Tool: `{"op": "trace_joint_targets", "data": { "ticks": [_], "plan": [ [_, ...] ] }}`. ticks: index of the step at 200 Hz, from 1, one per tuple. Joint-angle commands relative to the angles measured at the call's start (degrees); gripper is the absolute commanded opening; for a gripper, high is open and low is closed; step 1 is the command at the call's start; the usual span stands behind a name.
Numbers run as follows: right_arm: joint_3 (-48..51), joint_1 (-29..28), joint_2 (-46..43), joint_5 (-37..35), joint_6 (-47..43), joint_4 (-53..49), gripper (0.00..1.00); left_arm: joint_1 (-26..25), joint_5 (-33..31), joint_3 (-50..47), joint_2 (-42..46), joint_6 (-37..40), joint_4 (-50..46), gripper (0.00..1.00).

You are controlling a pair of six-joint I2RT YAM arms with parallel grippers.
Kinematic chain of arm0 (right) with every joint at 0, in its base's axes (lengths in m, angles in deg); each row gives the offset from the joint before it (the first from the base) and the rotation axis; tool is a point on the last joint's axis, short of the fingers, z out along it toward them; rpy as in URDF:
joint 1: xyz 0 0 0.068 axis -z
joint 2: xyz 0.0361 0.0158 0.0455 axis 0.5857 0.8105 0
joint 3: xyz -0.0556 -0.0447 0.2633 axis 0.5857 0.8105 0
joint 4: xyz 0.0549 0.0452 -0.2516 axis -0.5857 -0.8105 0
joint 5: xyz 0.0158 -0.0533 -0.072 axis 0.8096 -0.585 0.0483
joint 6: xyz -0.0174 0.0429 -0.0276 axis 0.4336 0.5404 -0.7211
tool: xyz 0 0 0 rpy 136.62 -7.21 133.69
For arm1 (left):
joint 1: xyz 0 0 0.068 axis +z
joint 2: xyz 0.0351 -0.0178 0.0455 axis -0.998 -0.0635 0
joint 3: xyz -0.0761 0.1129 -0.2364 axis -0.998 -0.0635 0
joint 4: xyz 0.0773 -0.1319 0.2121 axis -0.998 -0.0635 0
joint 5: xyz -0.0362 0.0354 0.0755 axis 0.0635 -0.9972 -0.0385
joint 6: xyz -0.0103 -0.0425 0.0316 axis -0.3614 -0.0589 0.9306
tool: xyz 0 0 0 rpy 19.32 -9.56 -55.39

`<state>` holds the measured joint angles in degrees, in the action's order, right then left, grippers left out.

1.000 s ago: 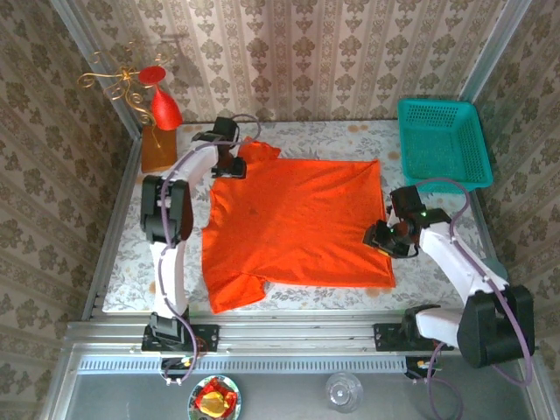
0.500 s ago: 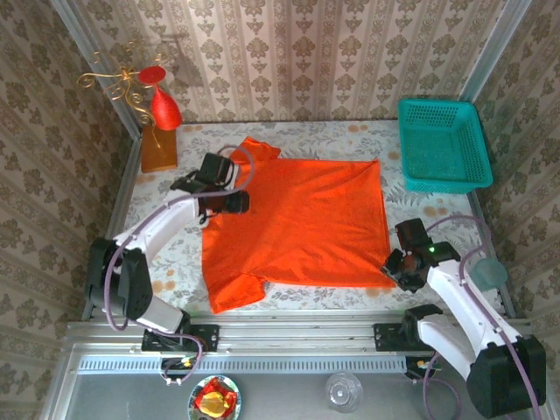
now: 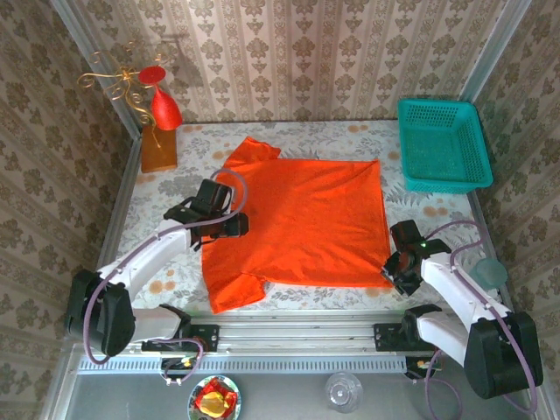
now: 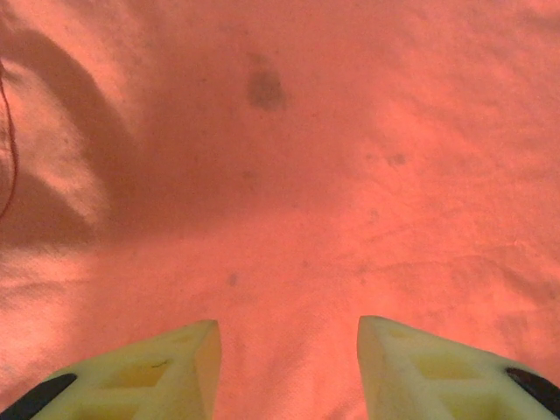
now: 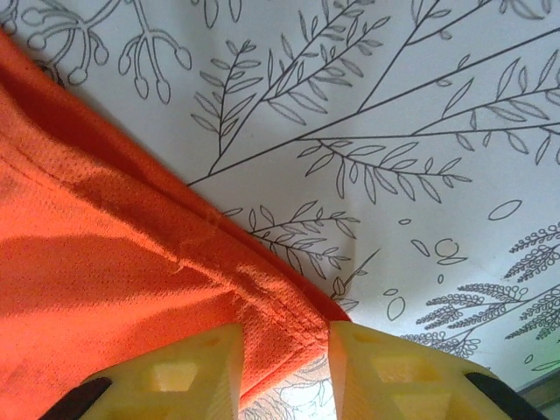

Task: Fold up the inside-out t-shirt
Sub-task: Fold the T-shirt at the center of the table.

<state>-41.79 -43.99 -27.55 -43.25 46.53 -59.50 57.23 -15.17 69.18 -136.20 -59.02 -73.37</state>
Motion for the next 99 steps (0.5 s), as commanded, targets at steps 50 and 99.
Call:
{"op": "trace_joint_targets", "data": {
  "ticks": [50,99],
  "plan": [
    [0.3,0.1,2.7,-2.7,6.9,-0.3,0.29,-1.1,-1.6,-1.7,3.4,-2.1,-0.8,0.45],
    [-0.9,0.1,1.6,-3.2,8.3,-3.3,0.31,-1.3,-2.6,-1.2,4.5,-2.5,-1.5,0.46]
  ]
}}
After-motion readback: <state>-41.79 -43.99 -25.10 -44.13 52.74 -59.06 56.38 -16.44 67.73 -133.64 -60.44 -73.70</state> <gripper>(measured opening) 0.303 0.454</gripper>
